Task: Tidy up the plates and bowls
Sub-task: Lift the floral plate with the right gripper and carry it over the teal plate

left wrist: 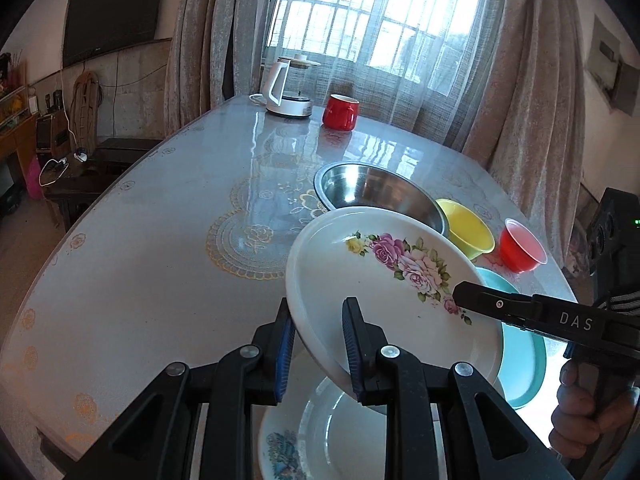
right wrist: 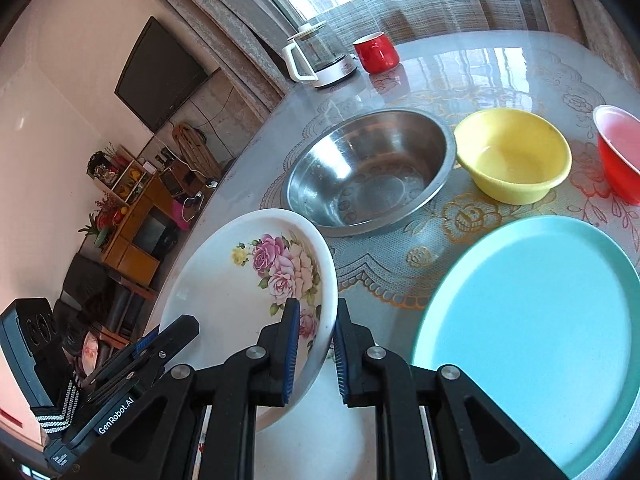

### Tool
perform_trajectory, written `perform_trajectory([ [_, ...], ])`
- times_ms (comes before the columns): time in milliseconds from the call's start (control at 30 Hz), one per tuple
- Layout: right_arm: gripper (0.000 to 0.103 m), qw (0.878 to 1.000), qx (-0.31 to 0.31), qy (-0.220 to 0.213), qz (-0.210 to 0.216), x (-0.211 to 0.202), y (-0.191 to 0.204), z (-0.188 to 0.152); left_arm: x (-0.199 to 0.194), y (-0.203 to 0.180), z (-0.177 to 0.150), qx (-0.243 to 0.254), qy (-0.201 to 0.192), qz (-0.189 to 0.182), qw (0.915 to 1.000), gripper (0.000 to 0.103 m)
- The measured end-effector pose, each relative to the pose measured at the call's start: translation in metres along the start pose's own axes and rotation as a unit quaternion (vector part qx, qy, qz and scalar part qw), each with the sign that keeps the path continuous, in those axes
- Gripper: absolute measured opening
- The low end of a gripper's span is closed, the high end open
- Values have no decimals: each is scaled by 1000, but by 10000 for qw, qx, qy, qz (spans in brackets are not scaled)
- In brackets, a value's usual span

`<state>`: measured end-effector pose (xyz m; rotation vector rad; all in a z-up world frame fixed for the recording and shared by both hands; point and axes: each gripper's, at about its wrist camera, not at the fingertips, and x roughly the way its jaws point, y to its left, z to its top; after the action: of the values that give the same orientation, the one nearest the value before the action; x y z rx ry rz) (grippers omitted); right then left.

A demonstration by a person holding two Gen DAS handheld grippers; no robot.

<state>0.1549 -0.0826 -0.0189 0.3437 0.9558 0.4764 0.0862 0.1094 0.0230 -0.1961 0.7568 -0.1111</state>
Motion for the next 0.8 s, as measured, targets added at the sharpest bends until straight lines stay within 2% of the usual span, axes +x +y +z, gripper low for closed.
perform_trajectory([
  [367,16,9956,745,-508,-258,-63,-70,-17,20,-91,-3,625,257,-477,9966,24],
  [800,16,9861,1346,-734,-639,-92,-140,-33,60,-162,-15,1207,788,-675,9872,24],
])
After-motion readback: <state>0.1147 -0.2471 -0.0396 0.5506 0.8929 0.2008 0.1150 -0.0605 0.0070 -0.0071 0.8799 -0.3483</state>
